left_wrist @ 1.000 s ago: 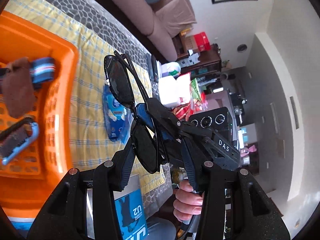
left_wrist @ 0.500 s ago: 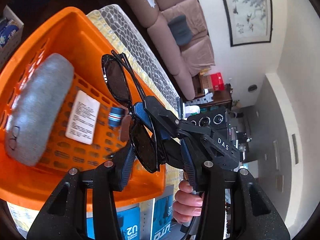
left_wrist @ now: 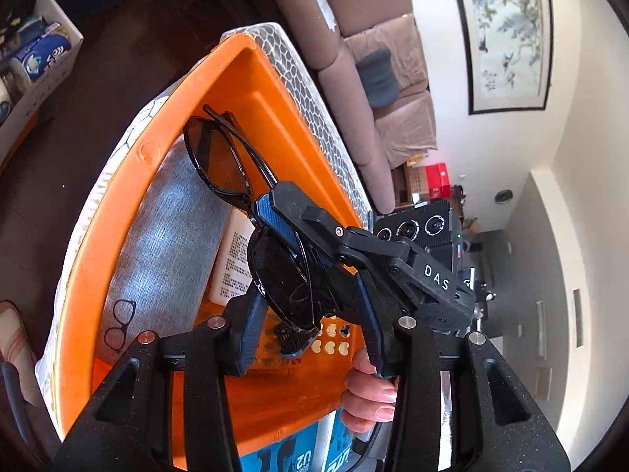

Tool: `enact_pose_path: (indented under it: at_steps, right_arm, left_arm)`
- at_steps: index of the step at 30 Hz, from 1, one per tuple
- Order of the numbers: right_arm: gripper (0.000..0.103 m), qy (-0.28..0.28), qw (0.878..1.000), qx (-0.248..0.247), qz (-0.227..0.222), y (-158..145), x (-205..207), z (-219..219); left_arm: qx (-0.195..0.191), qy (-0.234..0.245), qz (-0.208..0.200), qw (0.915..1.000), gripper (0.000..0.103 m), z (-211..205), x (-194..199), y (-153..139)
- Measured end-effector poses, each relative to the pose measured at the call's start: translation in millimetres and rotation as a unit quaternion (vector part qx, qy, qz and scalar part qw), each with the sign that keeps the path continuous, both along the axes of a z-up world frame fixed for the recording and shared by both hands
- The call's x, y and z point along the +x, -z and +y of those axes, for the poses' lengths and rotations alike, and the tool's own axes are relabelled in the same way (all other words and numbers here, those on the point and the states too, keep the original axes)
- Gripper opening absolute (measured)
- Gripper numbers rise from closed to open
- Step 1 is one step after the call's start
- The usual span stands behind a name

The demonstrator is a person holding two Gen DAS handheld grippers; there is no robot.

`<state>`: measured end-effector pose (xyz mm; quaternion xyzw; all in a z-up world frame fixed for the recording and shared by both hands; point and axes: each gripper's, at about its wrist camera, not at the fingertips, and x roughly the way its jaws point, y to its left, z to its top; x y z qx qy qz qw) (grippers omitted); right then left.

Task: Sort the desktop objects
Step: 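Lower the sunglasses into the orange basket and open the right gripper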

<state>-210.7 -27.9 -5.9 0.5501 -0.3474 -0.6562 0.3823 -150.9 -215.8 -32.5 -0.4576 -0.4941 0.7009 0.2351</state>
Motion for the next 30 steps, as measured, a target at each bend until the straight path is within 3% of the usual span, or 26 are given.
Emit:
enact_pose_path:
  at_steps: [10,15,30]
  right_arm:
    - [0.013,0.000,0.998,0.060,0.024,-5.8,-10.1,3.8]
    - [0.013,0.012,0.998,0.060,0.015,3.7,-10.8,12.1]
    - [0.013,0.031,0.994,0.102,0.005,11.5,-7.1,25.4]
  left_arm:
    - [-0.047,0.017,-0.013,0.9987,0.043,10.7,-3.4,1.3]
    - [-0.068,0.026,-0.020,0.9972,0.048,17.1,-0.4,0.7]
    - [-0.088,0.012,-0.022,0.9958,0.053,14.3,17.8,-11.5]
